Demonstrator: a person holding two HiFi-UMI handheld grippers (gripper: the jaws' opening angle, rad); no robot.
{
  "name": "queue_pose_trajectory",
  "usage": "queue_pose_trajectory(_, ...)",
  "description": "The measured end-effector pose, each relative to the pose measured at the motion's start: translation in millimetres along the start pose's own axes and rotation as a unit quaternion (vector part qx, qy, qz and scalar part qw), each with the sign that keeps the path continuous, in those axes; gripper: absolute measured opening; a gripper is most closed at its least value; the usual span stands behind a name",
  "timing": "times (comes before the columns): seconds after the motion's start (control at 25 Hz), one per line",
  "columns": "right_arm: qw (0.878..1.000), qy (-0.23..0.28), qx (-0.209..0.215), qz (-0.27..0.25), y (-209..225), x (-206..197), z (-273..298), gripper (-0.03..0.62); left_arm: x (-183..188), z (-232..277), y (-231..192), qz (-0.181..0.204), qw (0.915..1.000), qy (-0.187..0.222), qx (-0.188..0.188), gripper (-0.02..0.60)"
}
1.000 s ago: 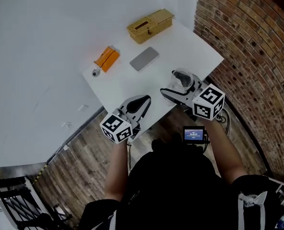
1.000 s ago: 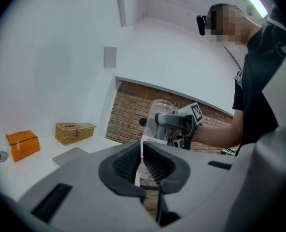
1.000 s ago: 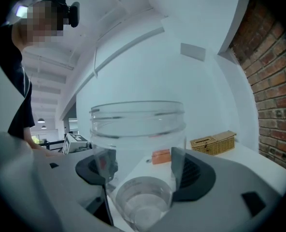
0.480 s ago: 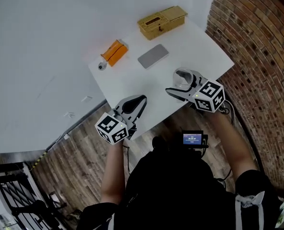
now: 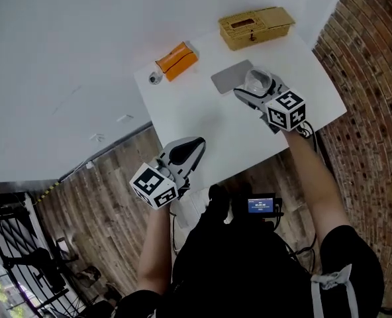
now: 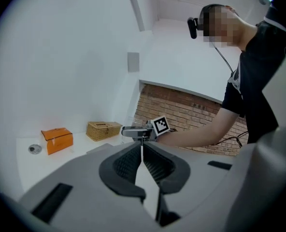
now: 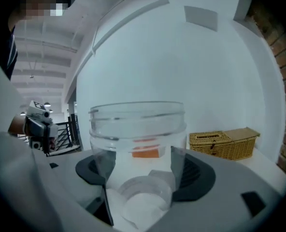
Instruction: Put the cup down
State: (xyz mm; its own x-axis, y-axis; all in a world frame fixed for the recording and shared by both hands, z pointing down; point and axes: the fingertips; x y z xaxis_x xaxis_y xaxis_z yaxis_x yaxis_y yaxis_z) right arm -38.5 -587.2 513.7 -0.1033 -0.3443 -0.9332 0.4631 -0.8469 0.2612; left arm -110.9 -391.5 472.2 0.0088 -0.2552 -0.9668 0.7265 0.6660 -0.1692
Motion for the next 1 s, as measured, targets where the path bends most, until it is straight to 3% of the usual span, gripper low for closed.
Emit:
queue_pose_trajectory(0.12, 1.000, 0.020, -0.005, 0.005, 14.3, 6.8, 28.7, 0.367, -4.1, -9.8, -8.2, -0.008, 0.9998, 0.005, 0.019, 0.009)
queue_pose_trajectory(0.48, 0.999, 0.023, 0.014, -0.046, 21.9, 20.1, 102.3, 0.367, -23.2, -26.5, -26.4, -0.038, 0.9978, -0.001, 0.055, 0.008)
queue_pose_trajectory(1.0, 0.998, 0.029, 0.030, -0.053, 21.2, 9.3, 128.0, 0.367, -34.3, -42.6, -37.0, -0.052, 0.9958, -0.016, 0.074, 0.008)
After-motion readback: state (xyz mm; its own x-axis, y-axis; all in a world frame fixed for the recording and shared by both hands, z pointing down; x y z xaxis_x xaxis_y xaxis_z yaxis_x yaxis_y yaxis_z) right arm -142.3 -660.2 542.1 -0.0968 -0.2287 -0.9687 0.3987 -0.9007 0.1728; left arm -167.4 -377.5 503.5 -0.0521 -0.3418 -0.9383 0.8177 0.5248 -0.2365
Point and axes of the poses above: the fingertips, and each gripper's own axes: z forward along the fingers, y to its right, x out of its top, and after that the axes turned 7 degrees about z, right-handed
